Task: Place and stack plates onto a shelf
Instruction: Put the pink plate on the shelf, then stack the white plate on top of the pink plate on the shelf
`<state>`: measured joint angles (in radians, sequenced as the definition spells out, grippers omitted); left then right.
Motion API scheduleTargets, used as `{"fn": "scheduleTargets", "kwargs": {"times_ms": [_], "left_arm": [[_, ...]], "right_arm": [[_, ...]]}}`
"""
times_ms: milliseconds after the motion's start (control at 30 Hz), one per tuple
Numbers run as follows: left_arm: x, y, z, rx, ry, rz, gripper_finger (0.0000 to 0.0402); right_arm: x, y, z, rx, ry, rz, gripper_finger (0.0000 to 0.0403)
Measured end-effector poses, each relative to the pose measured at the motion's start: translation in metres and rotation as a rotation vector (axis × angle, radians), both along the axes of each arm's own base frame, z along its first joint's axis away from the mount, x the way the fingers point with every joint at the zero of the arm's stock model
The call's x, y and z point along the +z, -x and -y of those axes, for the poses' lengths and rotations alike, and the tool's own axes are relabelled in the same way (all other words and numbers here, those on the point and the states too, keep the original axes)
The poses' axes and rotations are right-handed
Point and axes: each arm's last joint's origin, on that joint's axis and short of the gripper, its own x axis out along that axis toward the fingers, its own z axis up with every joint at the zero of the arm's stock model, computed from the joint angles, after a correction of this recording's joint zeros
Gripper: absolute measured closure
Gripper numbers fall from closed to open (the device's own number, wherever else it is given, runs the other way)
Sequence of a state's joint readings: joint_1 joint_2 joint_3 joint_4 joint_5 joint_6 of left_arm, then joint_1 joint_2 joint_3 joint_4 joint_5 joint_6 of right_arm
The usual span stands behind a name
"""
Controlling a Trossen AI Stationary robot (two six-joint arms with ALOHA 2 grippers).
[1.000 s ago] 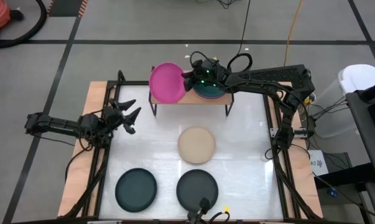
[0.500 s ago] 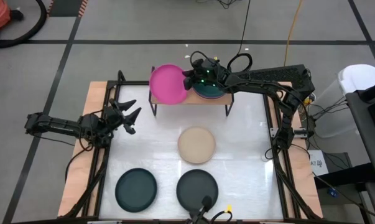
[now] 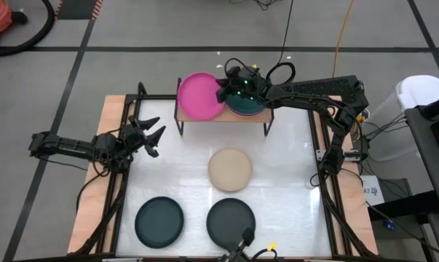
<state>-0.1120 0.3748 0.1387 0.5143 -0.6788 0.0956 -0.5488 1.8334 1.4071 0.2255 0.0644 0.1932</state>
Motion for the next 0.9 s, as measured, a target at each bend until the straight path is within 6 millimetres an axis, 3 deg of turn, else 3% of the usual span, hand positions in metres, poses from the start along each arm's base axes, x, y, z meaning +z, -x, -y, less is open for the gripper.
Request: {"fn": "scheduleTargets", "kwargs": {"times_ms": [267,900], "left_arm": [[-0.0002,-0.0001,0.0001,-0.003,0.008,0.003,0.0176],[-0.0002,-0.0001,0.0000,-0.005,0.018,0.010,0.0176]], "right_arm": [[0.0037,0.0076,-0.0012,-0.075,0.034,-0.087,0.0394],[0.0029,0.0044,-0.0101,-0.021,0.077,-0.153,0.0379]]}}
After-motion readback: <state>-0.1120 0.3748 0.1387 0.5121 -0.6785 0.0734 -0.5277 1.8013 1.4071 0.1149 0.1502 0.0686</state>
